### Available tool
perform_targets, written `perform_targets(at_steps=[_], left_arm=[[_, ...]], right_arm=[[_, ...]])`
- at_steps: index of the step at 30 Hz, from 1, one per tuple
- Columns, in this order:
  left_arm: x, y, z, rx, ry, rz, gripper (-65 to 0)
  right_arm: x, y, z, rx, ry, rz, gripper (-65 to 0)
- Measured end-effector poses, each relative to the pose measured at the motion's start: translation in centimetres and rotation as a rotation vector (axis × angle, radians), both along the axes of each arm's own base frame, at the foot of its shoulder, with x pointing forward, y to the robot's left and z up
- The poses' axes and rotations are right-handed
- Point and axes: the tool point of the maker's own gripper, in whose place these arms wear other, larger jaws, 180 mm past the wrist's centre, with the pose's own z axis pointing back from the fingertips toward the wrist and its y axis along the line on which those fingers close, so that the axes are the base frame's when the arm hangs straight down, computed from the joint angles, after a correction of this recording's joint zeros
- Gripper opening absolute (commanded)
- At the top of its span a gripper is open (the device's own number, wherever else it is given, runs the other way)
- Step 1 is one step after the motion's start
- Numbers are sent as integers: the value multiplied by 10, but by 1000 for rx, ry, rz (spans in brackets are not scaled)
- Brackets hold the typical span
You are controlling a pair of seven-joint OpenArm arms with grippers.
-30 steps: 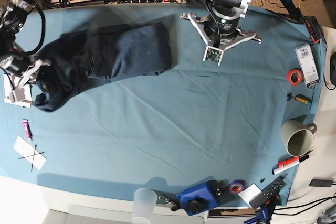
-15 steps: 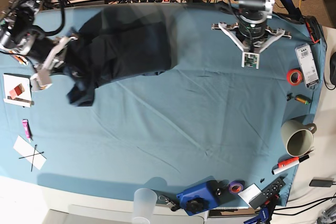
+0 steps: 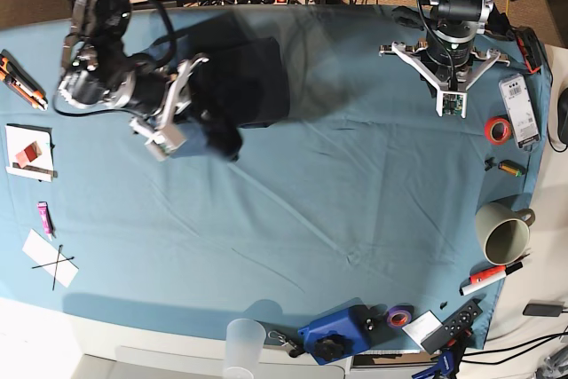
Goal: Fold the T-shirt properly
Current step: 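Grasp the strip's other end with the right gripper and fold it over the bundle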
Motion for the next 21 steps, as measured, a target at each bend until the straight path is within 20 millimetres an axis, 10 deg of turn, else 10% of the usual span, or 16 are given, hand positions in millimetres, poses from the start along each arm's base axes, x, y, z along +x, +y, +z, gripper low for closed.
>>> perform_targets(at_steps=[5,21], left_arm=[[0,0,0,0,0,0,-650],[-3,-8,-3,-51,7,-11,-650]], right_arm=[[-9,21,-11,-40,23,87,-515],[27,57,45,125,-138,177,-510]])
